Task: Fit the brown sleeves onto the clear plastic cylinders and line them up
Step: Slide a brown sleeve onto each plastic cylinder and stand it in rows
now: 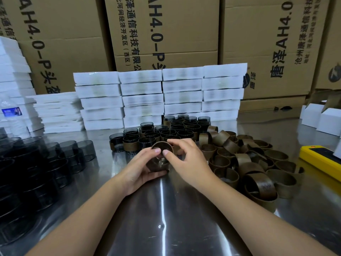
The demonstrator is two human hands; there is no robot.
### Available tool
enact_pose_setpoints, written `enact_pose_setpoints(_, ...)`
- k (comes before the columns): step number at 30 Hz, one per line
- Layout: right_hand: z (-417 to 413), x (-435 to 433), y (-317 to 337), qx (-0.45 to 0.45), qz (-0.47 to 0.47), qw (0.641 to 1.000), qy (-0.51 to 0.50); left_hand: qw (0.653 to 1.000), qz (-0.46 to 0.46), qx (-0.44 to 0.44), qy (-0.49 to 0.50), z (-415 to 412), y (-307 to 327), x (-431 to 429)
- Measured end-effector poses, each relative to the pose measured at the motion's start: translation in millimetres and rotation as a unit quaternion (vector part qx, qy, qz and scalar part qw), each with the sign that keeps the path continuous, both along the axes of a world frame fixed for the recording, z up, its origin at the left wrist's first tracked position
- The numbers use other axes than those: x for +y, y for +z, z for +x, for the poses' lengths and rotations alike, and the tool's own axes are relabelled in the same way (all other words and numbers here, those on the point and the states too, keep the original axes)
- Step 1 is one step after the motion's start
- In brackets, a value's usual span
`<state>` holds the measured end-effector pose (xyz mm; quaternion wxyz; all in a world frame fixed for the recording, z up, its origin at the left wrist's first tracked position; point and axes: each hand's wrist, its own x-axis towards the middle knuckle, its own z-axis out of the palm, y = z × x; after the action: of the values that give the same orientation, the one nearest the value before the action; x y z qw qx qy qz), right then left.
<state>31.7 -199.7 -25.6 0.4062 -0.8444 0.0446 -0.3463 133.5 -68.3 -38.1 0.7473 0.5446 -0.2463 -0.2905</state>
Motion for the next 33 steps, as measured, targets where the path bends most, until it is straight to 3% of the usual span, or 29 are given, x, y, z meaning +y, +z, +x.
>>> enact_pose_setpoints(5, 5, -1, -1, 0.104, 0.159, 0.978, 0.084, 1.000, -0.019, 0.012, 0.010, 3, -1, -1)
enact_pose_setpoints(10, 4, -2, 4, 0.092, 0.271, 0.947, 0.146, 0.999, -0.012, -0.048, -0.007, 1, 2, 2)
enact_pose_setpoints(22, -1, -8, 6, 0.064, 0.250, 0.960, 0.107, 0.997, 0.024, -0.078, 0.011, -4, 6, 5)
enact_pose_setpoints(28, -1, -14, 8, 0.034, 0.298, 0.948, 0.103, 1.000, 0.000, -0.004, -0.028, -10, 8, 3)
enact_pose_setpoints(33, 4, -7, 2, 0.141, 0.309, 0.930, 0.143, 0.998, -0.008, 0.016, -0.058, -13, 12, 0)
